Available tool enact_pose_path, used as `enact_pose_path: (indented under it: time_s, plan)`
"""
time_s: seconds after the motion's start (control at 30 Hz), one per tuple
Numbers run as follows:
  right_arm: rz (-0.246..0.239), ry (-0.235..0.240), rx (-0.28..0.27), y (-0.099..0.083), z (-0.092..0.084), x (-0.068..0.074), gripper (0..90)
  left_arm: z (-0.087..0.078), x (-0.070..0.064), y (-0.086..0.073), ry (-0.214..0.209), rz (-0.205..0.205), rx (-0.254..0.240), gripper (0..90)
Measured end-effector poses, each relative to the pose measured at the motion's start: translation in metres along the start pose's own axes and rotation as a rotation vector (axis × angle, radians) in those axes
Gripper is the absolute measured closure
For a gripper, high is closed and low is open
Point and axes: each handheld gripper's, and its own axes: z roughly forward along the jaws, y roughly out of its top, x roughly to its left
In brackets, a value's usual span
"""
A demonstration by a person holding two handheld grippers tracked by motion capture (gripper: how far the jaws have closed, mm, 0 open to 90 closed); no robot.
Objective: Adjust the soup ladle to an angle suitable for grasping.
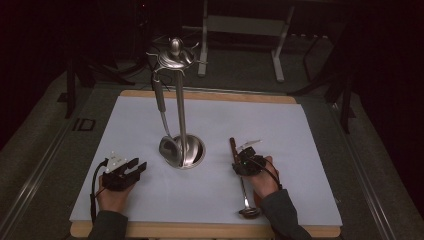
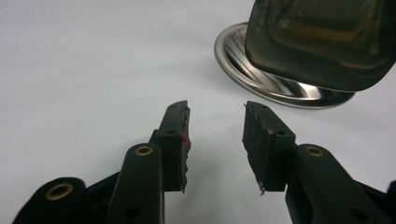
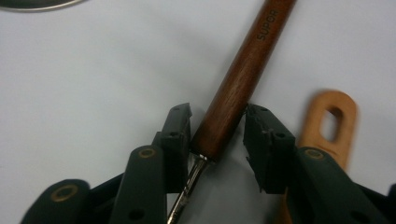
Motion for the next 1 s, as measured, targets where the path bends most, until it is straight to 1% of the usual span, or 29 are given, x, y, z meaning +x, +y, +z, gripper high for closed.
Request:
enact_pose_path:
  time_s: [0.03, 0.07, 0.1, 0.13, 0.17, 0.2, 0.23, 0.27, 0.3, 0.33, 0.37, 0.4, 0.43, 0.47, 0.5, 0.6, 0.63, 0.67, 0.7, 0.8, 0.83, 0.87, 0.9, 0.93, 0.97, 1.0]
  plan:
    - [-0.031, 0.023, 0.013, 0.005, 0.002, 0.007, 63.5, 0.0, 0.0, 0.0, 0.0, 0.001, 0.0, 61.1]
    - [-0.031, 0.023, 0.013, 0.005, 0.002, 0.007, 63.5, 0.0, 0.0, 0.0, 0.0, 0.001, 0.0, 61.0]
    - [-0.078, 0.03, 0.027, 0.009, 0.003, 0.016, 64.6, -0.001, 0.0, 0.0, 0.0, 0.001, -0.005, 61.0]
    - [-0.078, 0.03, 0.027, 0.009, 0.003, 0.016, 64.6, -0.001, 0.0, 0.0, 0.0, 0.001, -0.005, 60.9]
    - [-0.162, 0.025, 0.042, 0.012, 0.003, 0.026, 64.7, -0.001, 0.0, 0.0, 0.002, 0.002, -0.005, 60.9]
    - [-0.162, 0.025, 0.042, 0.012, 0.003, 0.026, 64.7, -0.001, 0.0, 0.0, 0.002, 0.002, -0.005, 60.9]
    - [-0.23, 0.003, 0.063, 0.014, 0.002, 0.035, 65.8, -0.002, 0.001, 0.0, 0.002, -0.004, -0.008, 60.9]
    - [-0.23, 0.003, 0.063, 0.014, 0.002, 0.035, 65.8, -0.002, 0.001, 0.0, 0.002, -0.004, -0.008, 60.9]
    - [-0.268, 0.003, 0.075, 0.015, 0.001, 0.038, 66.4, -0.002, 0.001, 0.0, 0.004, -0.005, -0.009, 60.9]
    - [-0.268, 0.003, 0.075, 0.015, 0.001, 0.038, 66.4, -0.002, 0.001, 0.0, 0.004, -0.005, -0.009, 60.9]
    - [-0.268, 0.017, 0.079, 0.013, 0.0, 0.037, 66.8, -0.002, 0.001, 0.0, 0.005, -0.005, -0.011, 60.9]
    - [-0.268, 0.017, 0.079, 0.013, 0.0, 0.037, 66.8, -0.002, 0.001, 0.0, 0.005, -0.005, -0.011, 60.9]
    - [-0.268, 0.037, 0.079, 0.011, -0.001, 0.035, 67.2, -0.002, 0.001, 0.0, 0.005, -0.005, -0.009, 60.9]
    - [-0.268, 0.037, 0.079, 0.011, -0.001, 0.035, 67.2, -0.002, 0.001, 0.0, 0.005, -0.005, -0.009, 60.9]
    - [-0.282, 0.053, 0.089, 0.009, -0.003, 0.032, 67.6, -0.002, 0.001, 0.0, 0.005, -0.004, -0.006, 60.9]
    - [-0.294, 0.063, 0.101, 0.007, -0.006, 0.03, 68.3, -0.001, 0.0, 0.0, 0.005, -0.002, -0.006, 60.9]
    - [-0.328, 0.07, 0.113, 0.004, -0.008, 0.027, 68.9, -0.001, 0.0, 0.0, 0.005, -0.002, -0.004, 60.9]
    - [-0.328, 0.07, 0.113, 0.004, -0.008, 0.027, 68.9, -0.001, 0.0, 0.0, 0.005, -0.002, -0.004, 60.9]
    - [-0.351, 0.07, 0.13, 0.002, -0.011, 0.024, 69.6, -0.001, 0.0, 0.0, 0.005, -0.002, -0.005, 60.9]
    - [-0.353, 0.069, 0.143, 0.0, -0.013, 0.022, 70.4, -0.001, 0.0, 0.0, 0.004, -0.002, -0.004, 60.8]
    - [-0.325, 0.074, 0.147, 0.0, -0.013, 0.02, 70.8, 0.0, 0.0, 0.0, 0.003, -0.006, -0.004, 60.7]
    - [-0.325, 0.074, 0.147, 0.0, -0.013, 0.02, 70.8, 0.0, 0.0, 0.0, 0.003, -0.006, -0.004, 60.6]
    - [-0.296, 0.073, 0.152, 0.002, -0.012, 0.021, 70.6, 0.001, 0.0, 0.0, 0.003, -0.003, 0.002, 60.6]
    - [-0.296, 0.073, 0.152, 0.002, -0.012, 0.021, 70.6, 0.001, 0.0, 0.0, 0.003, -0.003, 0.002, 60.6]
    - [-0.264, 0.066, 0.164, 0.004, -0.011, 0.022, 69.3, 0.001, -0.001, 0.0, 0.003, -0.002, 0.008, 60.6]
    - [-0.264, 0.066, 0.164, 0.004, -0.011, 0.022, 69.3, 0.001, -0.001, 0.0, 0.003, -0.002, 0.008, 60.6]
